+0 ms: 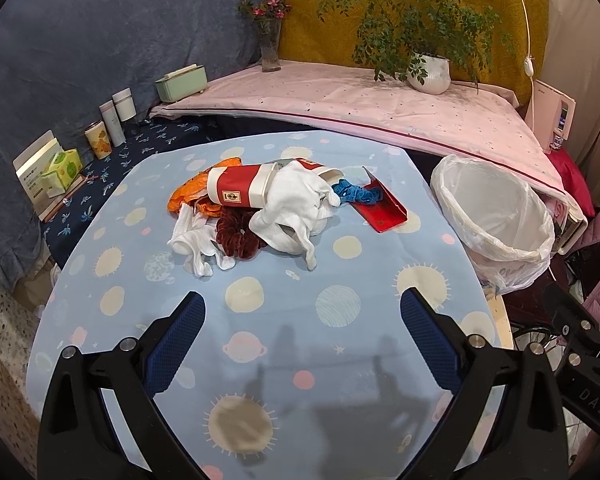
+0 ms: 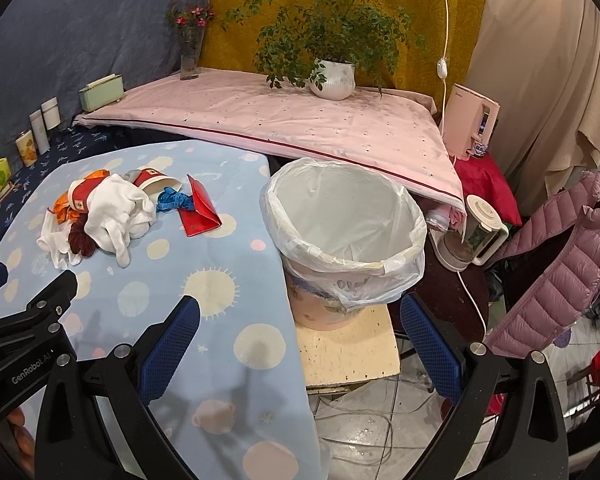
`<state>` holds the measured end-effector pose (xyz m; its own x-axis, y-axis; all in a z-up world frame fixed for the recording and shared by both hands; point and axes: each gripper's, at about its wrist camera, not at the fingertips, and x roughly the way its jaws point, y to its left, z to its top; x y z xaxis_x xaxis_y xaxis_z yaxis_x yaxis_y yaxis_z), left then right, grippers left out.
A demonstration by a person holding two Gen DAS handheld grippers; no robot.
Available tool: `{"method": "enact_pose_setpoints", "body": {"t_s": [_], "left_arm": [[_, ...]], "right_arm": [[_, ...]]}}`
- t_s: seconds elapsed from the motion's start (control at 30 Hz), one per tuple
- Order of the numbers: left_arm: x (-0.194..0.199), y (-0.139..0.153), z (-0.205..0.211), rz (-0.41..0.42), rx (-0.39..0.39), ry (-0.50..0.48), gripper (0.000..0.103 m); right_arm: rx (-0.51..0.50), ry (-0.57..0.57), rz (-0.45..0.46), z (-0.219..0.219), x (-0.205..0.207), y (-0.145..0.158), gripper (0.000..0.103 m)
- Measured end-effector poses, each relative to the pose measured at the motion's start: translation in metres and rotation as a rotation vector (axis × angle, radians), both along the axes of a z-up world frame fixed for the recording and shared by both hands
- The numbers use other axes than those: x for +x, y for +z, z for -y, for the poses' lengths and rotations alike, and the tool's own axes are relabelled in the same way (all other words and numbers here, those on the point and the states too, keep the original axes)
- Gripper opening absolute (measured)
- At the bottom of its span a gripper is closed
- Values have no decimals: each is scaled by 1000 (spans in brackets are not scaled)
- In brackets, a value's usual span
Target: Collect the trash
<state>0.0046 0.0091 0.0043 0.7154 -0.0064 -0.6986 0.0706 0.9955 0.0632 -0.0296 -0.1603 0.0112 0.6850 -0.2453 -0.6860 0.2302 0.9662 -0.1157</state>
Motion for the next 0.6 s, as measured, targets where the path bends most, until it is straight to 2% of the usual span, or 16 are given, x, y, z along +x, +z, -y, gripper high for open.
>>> {"method": "enact_pose_setpoints", "body": {"t_s": [0.6], "left_arm": [[1,2,0,14,1,5,94]], "right_arm": [[0,-6,2,3,4,1,96]]}}
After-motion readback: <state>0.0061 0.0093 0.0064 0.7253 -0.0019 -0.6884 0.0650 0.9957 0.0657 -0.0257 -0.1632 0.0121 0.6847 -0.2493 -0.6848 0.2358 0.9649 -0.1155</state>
